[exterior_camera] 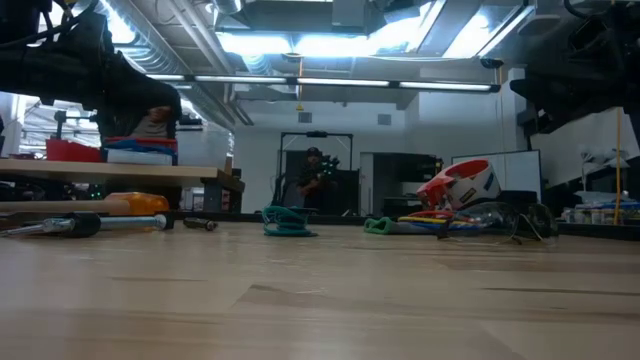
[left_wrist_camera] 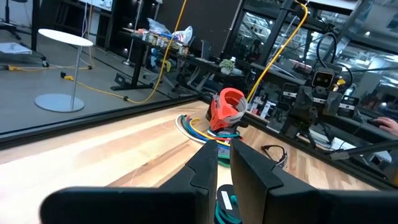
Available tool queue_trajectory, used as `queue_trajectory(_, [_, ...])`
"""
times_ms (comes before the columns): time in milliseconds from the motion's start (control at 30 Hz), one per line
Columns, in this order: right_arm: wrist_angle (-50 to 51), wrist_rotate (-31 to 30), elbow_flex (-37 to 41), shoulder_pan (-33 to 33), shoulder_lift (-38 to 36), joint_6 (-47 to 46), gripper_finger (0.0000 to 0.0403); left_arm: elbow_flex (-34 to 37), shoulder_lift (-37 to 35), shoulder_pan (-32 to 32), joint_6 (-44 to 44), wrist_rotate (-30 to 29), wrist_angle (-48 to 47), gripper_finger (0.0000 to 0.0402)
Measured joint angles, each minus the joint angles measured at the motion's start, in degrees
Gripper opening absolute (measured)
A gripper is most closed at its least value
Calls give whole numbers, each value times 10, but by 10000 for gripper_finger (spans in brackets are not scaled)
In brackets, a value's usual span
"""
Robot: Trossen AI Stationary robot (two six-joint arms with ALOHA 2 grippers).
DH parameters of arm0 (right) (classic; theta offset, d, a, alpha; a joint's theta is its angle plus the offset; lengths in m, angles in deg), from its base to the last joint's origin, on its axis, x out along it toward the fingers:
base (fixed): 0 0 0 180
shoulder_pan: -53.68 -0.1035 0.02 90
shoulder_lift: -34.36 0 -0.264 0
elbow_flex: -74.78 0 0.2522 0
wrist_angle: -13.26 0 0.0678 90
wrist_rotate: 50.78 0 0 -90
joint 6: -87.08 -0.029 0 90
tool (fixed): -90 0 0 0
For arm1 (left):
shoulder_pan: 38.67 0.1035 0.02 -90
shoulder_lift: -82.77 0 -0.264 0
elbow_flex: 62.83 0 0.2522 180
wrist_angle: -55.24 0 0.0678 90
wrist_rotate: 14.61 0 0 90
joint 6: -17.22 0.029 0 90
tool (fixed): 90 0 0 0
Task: Coil cords
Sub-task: Return to Home Position
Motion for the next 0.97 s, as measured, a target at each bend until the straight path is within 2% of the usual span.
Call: queue_trajectory(967, [0,0,0,0,0,0,150,0,0,0,-4,0,0,35])
